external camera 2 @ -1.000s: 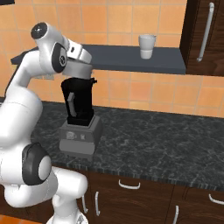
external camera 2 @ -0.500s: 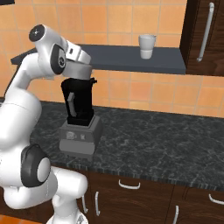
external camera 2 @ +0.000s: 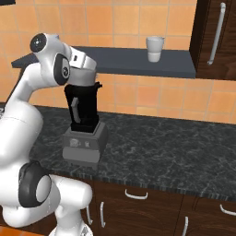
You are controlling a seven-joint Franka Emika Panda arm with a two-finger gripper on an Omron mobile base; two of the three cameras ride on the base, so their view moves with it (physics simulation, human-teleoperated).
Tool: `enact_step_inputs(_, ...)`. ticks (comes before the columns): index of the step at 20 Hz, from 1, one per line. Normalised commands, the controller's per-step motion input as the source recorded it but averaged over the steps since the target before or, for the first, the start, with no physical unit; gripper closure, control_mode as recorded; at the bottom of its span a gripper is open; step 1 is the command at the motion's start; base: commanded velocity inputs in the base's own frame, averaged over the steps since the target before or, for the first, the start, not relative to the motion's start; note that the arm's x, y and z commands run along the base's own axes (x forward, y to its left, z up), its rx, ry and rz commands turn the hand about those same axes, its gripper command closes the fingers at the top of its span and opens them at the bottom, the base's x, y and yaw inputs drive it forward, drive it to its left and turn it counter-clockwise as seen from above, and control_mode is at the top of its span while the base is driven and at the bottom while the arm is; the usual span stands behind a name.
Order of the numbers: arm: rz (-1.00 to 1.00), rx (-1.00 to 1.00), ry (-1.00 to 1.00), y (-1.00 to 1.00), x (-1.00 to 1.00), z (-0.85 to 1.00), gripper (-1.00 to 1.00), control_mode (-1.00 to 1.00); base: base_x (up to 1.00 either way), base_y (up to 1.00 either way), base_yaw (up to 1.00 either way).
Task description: Close the lid blender by securely placing the lid on top.
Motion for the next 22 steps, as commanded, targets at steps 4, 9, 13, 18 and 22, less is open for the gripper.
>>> enact_step_inputs(4,0.1,-0.1,0.0,-0.12,-0.16,-0.11,1.0,-1.0,0.0,0.0,0.0)
enact_step_inputs(9,0.11,-0.09,0.0,-0.3,-0.2,-0.14,1.0,-1.0,0.0,0.0,0.0)
enact_step_inputs(13,0.09,-0.08,0.0,-0.33,-0.21,-0.05,1.0,-1.0,0.0,0.0,0.0)
enact_step_inputs(18,0.04,-0.07,0.01,-0.22,-0.09,0.0,1.0,-1.0,0.0,0.0,0.0)
enact_step_inputs(22,0.02,-0.08,0.06,-0.14,-0.12,0.0,1.0,-1.0,0.0,0.0,0.0)
